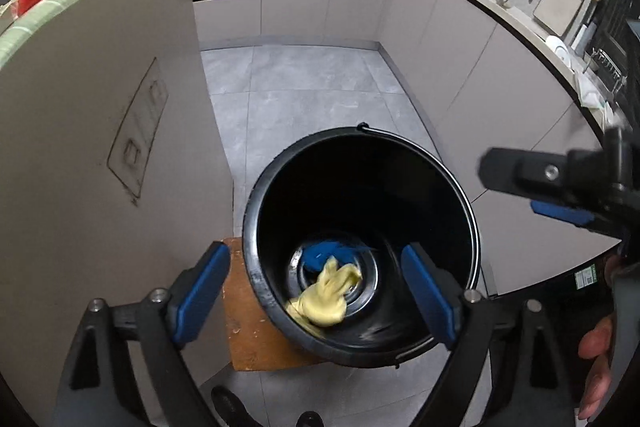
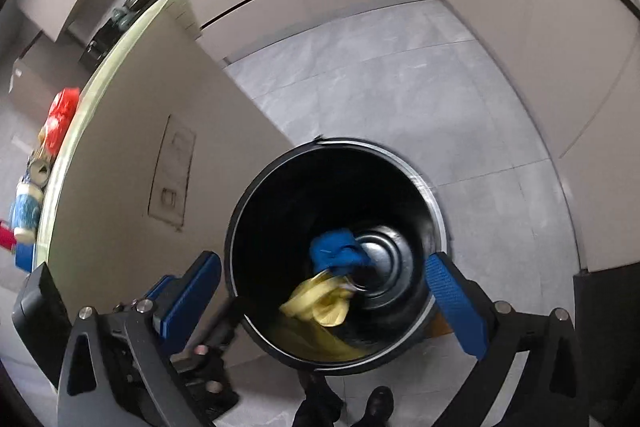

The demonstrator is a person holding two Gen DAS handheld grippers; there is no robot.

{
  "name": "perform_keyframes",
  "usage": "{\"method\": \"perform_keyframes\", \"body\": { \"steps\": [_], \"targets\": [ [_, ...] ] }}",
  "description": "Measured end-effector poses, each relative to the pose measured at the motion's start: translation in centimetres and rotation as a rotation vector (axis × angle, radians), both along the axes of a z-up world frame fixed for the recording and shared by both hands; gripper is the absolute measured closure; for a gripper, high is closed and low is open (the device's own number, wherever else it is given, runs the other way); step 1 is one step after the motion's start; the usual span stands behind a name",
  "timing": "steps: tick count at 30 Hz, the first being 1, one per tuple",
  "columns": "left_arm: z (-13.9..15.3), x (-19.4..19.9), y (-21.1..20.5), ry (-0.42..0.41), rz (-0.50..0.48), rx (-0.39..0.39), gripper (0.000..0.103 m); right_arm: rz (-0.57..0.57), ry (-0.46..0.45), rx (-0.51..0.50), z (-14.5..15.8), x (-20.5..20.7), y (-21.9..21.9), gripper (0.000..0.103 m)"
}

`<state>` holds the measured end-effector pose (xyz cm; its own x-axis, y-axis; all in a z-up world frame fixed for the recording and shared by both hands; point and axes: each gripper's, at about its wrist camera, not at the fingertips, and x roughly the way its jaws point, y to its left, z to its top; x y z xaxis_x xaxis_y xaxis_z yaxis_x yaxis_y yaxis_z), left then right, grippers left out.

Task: Collect trash
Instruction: 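Carry the yellow cloth and blue towel over the black bin and release both, then move both open grippers back toward the items on the island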

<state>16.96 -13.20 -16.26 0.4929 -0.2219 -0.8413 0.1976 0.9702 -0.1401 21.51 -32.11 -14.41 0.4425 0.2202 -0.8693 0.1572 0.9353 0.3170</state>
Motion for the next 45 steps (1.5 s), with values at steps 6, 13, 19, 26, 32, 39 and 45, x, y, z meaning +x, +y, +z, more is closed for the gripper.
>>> {"method": "perform_keyframes", "body": {
  "steps": [6,13,19,26,32,39,45],
  "targets": [
    [2.9,-1.0,1.0,-0.017,0.010,0.053,0.014,0.011,-0.042,-0.099,2.9,-2.0,1.0,0.000],
    [7.8,-2.8,3.2,-0.098,0.051,0.034,0.014,0.024,-0.127,-0.160,7.5,-4.1,2.5,0.000],
    [10.9,-3.6,5.9,-0.160,0.096,0.032,0.014,0.055,-0.176,-0.187,10.8,-5.4,5.2,0.000],
    [13.4,-5.4,11.1,-0.204,0.198,-0.004,0.013,0.130,-0.225,-0.221,13.7,-7.3,9.0,0.000],
    [14.7,-7.9,15.5,-0.264,0.267,0.021,0.012,0.251,-0.244,-0.221,15.1,-8.2,13.4,0.000],
    [14.6,-10.3,22.2,-0.271,0.401,0.033,0.012,0.360,-0.299,-0.209,15.9,-8.5,18.9,0.000],
    [14.9,-12.5,27.7,-0.285,0.537,0.044,0.005,0.448,-0.342,-0.207,16.9,-8.5,23.7,0.000]
  ]
}}
